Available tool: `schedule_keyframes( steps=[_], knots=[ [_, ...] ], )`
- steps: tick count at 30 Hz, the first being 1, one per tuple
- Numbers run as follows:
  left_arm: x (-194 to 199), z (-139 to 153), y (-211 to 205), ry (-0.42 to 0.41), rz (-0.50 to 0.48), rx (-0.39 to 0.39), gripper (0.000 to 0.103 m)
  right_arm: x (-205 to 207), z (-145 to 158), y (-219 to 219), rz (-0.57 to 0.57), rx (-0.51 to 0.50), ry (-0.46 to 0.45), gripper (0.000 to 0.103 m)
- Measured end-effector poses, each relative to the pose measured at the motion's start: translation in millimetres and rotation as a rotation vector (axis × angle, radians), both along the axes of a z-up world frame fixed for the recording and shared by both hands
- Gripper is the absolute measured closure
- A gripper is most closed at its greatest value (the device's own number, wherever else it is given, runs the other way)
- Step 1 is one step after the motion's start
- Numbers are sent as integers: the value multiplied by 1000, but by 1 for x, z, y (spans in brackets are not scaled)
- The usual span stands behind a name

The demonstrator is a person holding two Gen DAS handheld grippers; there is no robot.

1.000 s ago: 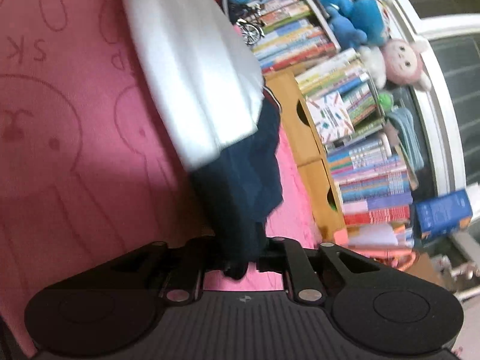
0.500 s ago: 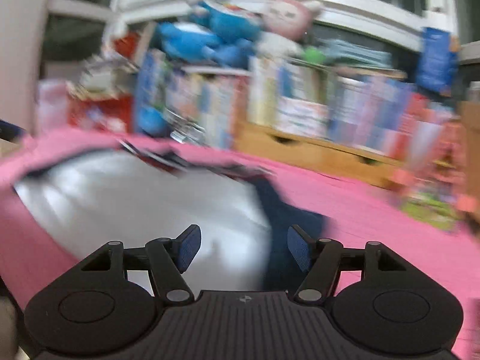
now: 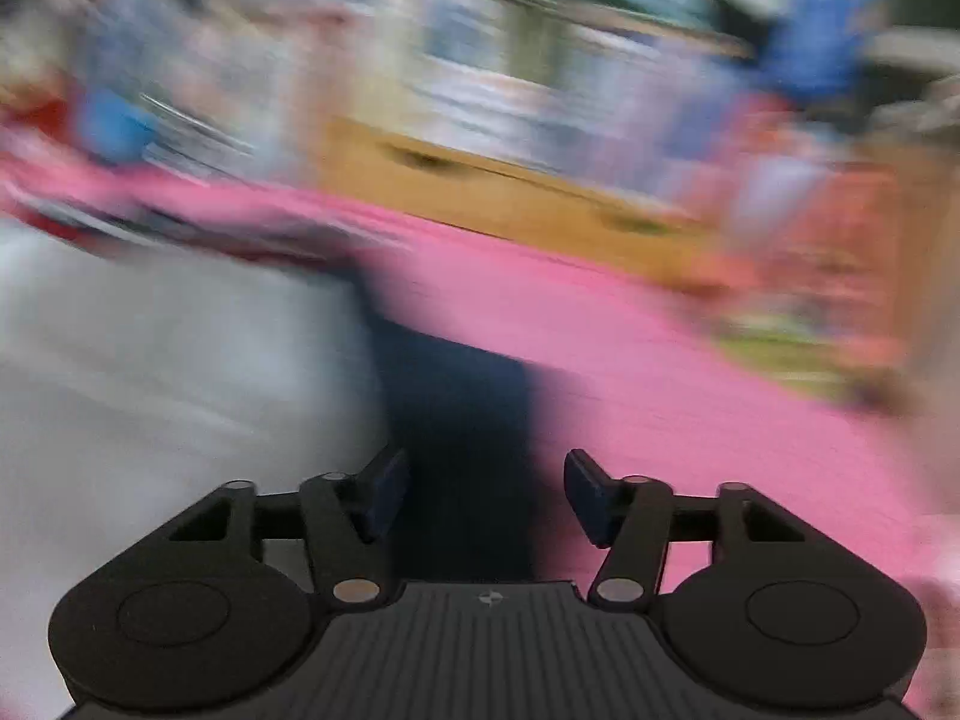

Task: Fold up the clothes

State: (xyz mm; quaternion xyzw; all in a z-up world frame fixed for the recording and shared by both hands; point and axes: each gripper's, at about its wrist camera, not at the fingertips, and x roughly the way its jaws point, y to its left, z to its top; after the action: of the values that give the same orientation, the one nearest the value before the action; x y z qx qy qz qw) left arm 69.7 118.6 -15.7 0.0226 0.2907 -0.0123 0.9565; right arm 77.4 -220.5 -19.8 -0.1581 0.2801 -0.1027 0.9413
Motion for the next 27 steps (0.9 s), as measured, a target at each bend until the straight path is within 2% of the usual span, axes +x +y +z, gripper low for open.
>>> schedule_keyframes(
  steps=[1, 3, 4, 7, 10, 12, 13, 16, 18, 19, 21, 22, 25, 27],
  knots=[
    [-1, 4, 9, 5, 25, -46, 47, 2, -1, -15, -57, -9, 21, 46],
    [-6, 16, 21, -4, 44, -138, 47, -5, 6, -44, -118, 118, 10, 52],
    [-5, 22, 15, -23, 17, -131, 47, -10, 11, -46, -123, 136, -7, 52],
    [2, 34, -11, -67, -52, -87, 46, -10, 29, -25, 49, 290, -81, 51],
    [26, 30, -34, -70, -76, -39, 45, 3, 40, 17, 331, 503, -48, 45],
    [44, 22, -38, -59, -47, -32, 46, 21, 32, 38, 433, 567, 14, 44],
    [48, 18, -37, -55, -33, -26, 46, 33, 26, 46, 449, 581, 44, 44],
    [62, 0, -30, -24, 30, 57, 44, 67, 6, 47, 411, 599, 137, 44],
    [68, -15, -21, 13, 51, 100, 44, 74, -8, 40, 329, 480, 125, 50],
    [71, -21, -16, 31, 62, 117, 43, 77, -14, 36, 288, 420, 119, 49],
    [75, -20, -6, 46, 83, 55, 43, 74, -24, 34, 224, 293, 88, 49],
    [76, -20, -3, 56, 83, 42, 43, 71, -25, 32, 212, 279, 79, 45],
    [75, -21, -5, 56, 83, 53, 43, 71, -27, 20, 151, 271, 64, 44],
    [75, -20, -4, 57, 84, 47, 42, 75, -31, 6, 79, 297, 79, 32]
  ],
)
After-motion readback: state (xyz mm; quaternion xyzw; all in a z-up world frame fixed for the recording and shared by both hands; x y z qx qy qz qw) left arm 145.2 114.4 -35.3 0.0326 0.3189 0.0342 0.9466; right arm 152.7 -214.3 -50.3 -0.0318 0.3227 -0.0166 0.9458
